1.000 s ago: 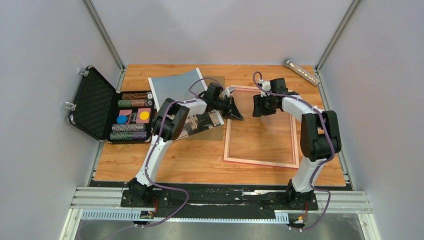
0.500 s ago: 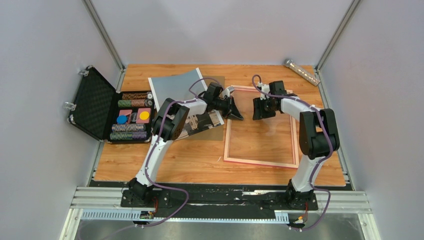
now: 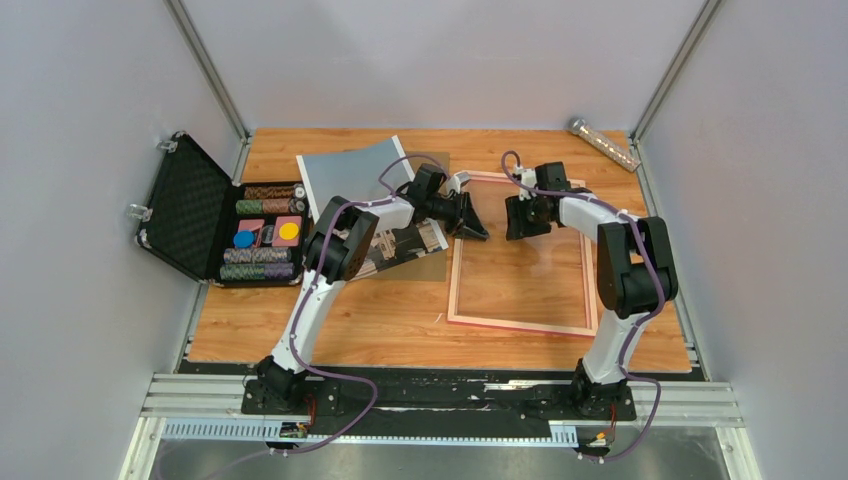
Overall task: Put the photo into the frame
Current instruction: Place the photo frame item in the photo frame.
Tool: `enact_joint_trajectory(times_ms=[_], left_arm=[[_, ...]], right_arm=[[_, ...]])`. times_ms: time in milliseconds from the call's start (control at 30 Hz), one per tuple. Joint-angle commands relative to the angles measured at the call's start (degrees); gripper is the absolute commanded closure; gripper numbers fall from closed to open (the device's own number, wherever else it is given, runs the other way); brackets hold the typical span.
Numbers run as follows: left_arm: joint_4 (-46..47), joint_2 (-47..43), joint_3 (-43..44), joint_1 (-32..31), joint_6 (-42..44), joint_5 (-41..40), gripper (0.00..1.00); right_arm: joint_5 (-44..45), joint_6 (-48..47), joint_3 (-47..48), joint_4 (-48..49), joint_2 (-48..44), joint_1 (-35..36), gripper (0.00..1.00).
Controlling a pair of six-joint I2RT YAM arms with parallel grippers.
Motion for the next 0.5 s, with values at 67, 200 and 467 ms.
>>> enact_joint_trajectory(times_ms=[67,200,467], left_arm=[[-1.8,-1.2,0.2,-1.0,2.4,-0.7,0.66],[-2.6,-1.3,0.3,-1.0,2.9,-0.9,0.60],[-8.4,-2.3,1.1,-1.0,5.9,-2.8,0.39]], right_arm=[[4.2,-0.3,-0.5,1.9,0.1,0.6,0.52],[5.6,-0.3,-0.5,1.9,-0.1,0.8,0.52],[7.1,-0.3,-0.7,2.2,0.1,1.0,0.52]])
